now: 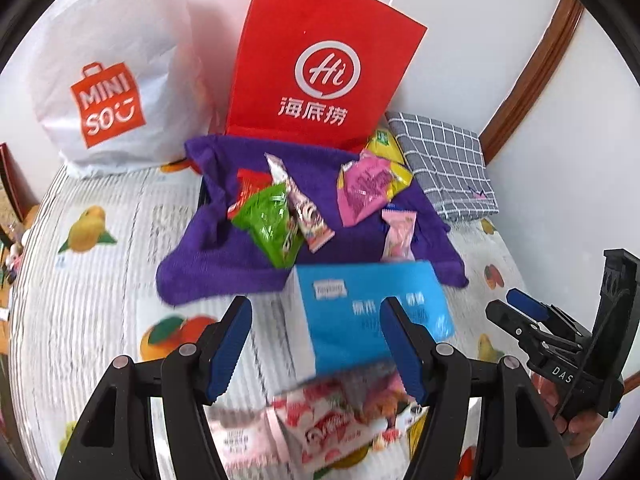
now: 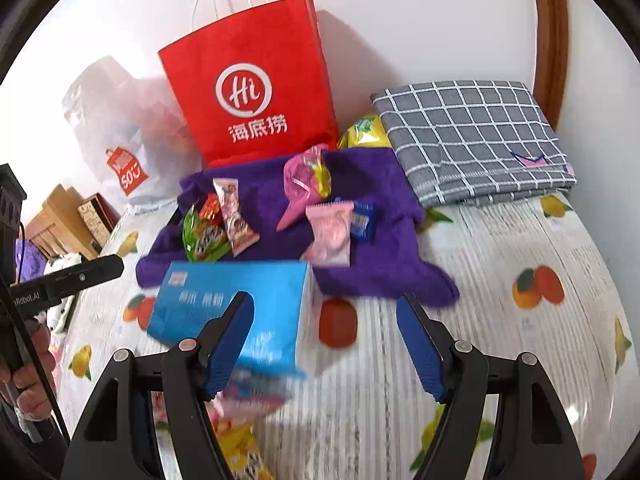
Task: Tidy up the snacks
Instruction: 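Move both tools back toward the remaining snacks beside the tissue pack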
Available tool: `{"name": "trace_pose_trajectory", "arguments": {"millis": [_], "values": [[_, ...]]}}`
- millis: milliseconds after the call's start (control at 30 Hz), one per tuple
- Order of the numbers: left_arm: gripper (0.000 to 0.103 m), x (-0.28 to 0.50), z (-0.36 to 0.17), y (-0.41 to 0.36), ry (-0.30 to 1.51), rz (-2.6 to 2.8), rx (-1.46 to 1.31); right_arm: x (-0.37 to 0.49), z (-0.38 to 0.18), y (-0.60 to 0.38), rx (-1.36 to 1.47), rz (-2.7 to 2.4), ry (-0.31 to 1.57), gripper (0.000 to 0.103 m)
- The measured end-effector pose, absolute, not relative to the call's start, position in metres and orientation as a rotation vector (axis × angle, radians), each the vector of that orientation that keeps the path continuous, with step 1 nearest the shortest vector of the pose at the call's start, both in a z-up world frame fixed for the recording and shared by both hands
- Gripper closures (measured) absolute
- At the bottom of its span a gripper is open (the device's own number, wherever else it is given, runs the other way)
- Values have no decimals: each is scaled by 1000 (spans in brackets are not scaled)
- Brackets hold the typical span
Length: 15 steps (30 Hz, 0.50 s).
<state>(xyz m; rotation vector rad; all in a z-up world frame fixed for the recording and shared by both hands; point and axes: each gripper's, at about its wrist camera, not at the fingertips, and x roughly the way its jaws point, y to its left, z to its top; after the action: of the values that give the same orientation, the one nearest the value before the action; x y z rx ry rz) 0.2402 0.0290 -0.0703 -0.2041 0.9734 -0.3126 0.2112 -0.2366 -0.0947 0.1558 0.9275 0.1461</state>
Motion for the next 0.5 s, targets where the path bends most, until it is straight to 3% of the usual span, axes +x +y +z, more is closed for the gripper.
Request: {"name": "trace_pose_trajectory", "arguments": {"millis": [500], "values": [[39, 197, -81, 42, 989, -300, -198, 160, -112, -224, 174, 179, 984, 29]]}}
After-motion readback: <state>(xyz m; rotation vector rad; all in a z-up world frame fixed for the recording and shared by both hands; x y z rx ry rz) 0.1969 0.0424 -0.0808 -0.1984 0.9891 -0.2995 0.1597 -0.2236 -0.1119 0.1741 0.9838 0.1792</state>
